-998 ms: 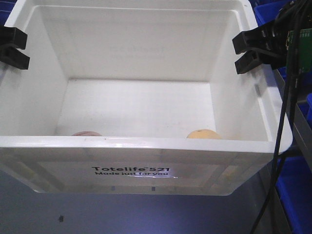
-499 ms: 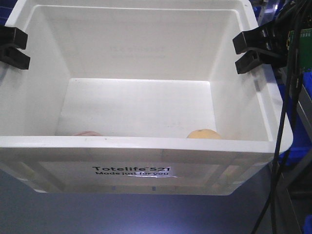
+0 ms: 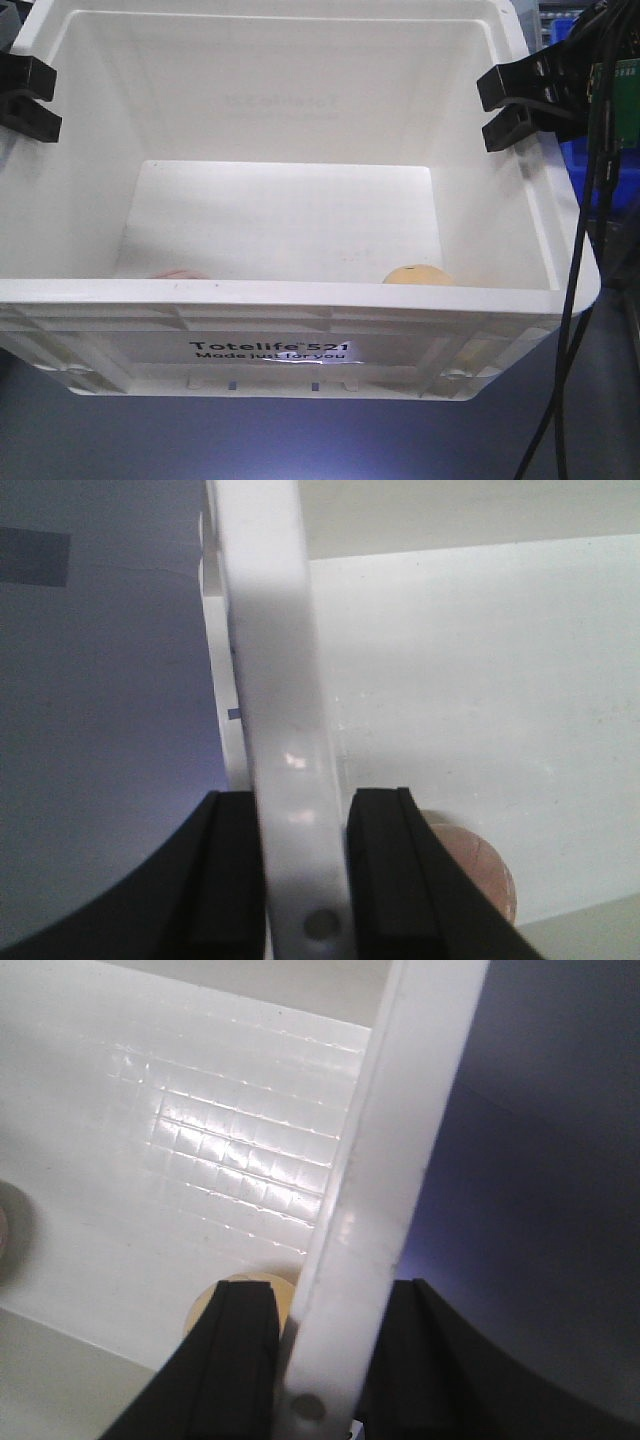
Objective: Place moving items into box and shelve
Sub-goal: 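Hold the crate with both grippers while the base approaches the blue-bin shelf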
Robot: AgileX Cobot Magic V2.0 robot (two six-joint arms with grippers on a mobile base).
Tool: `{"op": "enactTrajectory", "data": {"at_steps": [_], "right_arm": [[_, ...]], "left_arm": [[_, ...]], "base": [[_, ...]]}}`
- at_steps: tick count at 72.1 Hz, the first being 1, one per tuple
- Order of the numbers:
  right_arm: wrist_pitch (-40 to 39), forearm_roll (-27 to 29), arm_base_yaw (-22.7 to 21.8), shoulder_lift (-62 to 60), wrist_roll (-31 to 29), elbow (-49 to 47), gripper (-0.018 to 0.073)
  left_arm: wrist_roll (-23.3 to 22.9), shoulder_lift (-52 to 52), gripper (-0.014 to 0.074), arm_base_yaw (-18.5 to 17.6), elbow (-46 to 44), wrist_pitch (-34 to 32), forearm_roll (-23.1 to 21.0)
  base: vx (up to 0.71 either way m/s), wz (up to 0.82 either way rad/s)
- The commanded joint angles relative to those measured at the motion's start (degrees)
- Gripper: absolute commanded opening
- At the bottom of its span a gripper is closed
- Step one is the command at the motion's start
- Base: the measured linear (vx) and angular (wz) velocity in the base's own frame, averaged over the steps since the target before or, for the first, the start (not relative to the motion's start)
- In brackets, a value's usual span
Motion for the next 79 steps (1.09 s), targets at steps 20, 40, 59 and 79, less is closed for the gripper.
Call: {"op": "enactTrajectory", "data": {"at_steps": [20,40,59,79], "right_arm": [[-1.32,1.55,-0.07,-2.53,-1.95,-2.37,-0.0012],[-1.32,1.55,-0.07,-2.53,-1.95,-2.37,-0.0012],[-1.32,1.55,-0.07,-2.53,-1.95,-2.37,-0.0012],[-1.32,1.55,-0.07,-2.53,-1.95,-2.37,-0.0012]], "left_arm": [[0.05,-2.0,-0.0017,-0.08,-2.86,-6.48,-0.97],[0.05,-2.0,-0.0017,-0.08,-2.86,-6.48,-0.97],[0.05,-2.0,-0.0017,-0.08,-2.86,-6.48,-0.97],[0.05,-2.0,-0.0017,-0.08,-2.86,-6.48,-0.97]], "base": [[0.36,0.47],[0.24,0.65],[0.13,0.75],[0.03,0.65]]}}
